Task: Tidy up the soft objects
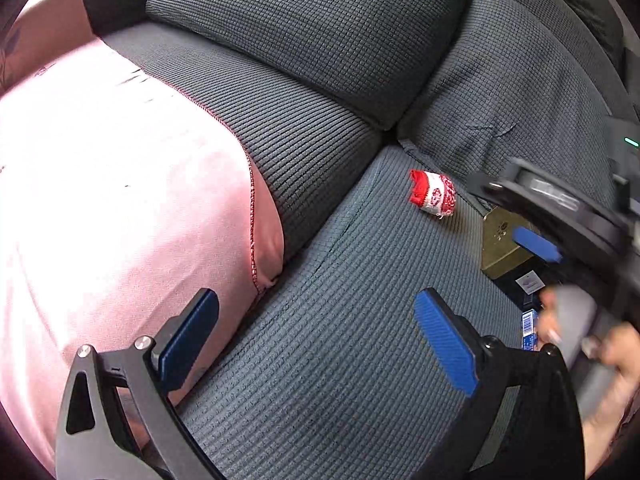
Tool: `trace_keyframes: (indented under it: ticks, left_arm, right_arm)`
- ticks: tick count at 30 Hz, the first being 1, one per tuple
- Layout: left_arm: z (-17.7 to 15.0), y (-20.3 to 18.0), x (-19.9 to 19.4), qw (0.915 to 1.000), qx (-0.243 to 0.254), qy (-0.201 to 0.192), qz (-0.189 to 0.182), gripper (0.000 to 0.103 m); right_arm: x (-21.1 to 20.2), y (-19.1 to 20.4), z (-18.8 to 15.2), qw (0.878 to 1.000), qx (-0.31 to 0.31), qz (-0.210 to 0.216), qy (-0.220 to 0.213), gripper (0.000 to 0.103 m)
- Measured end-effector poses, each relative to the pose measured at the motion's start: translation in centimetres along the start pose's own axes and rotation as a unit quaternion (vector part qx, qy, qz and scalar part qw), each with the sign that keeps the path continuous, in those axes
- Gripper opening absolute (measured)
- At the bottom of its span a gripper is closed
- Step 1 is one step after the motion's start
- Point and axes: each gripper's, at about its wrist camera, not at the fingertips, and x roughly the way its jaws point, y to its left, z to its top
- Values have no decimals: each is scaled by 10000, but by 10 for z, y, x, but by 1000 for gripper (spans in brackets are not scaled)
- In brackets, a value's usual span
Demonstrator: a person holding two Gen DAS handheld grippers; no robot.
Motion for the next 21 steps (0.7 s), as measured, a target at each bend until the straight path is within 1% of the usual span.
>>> trace_keyframes:
  ticks: [3,5,7,9,11,13,14,15,16,17,19,21]
  left_arm:
    - [2,3,3,10000,-66,25,34,98]
    - [5,7,7,9998,-145,63,90,98]
    - [6,10,9,9997,-182,103,92,98]
    - [8,10,13,9997,-169,145,38,98]
    - [10,11,14,9998,-133,177,5,98]
    - [11,14,14,9997,-203,148,23,98]
    - [12,16,14,9996,-240,155,25,98]
    - [12,17,14,9995,-261,166,16,98]
    - [12,19,15,9994,-289,190,-5,98]
    - [12,21,16,9993,-308,215,-14,98]
    - [11,22,16,9992,-328,236,-3,98]
    - [10,23,15,9992,-329,217,30,98]
  right_arm:
    - [39,8,14,9992,-144,-365,101,89]
    - [60,9,17,9983,-119,-495,292,89]
    - [80,12,18,9960,-241,-701,493,87]
    - [93,16,18,9921,-477,-1074,441,80]
    - [98,15,19,9890,-490,-1365,289,79]
    - [102,14,19,9916,-389,-1209,256,78]
    - [105,13,18,9928,-376,-1085,347,69]
    - [108,14,17,9937,-363,-967,438,53]
    - [112,13,15,9946,-292,-802,588,43]
    - [113,11,12,9946,-225,-778,646,41]
    - [107,11,7,9954,-251,-797,476,40]
    - [98,11,1,9949,-298,-851,451,39]
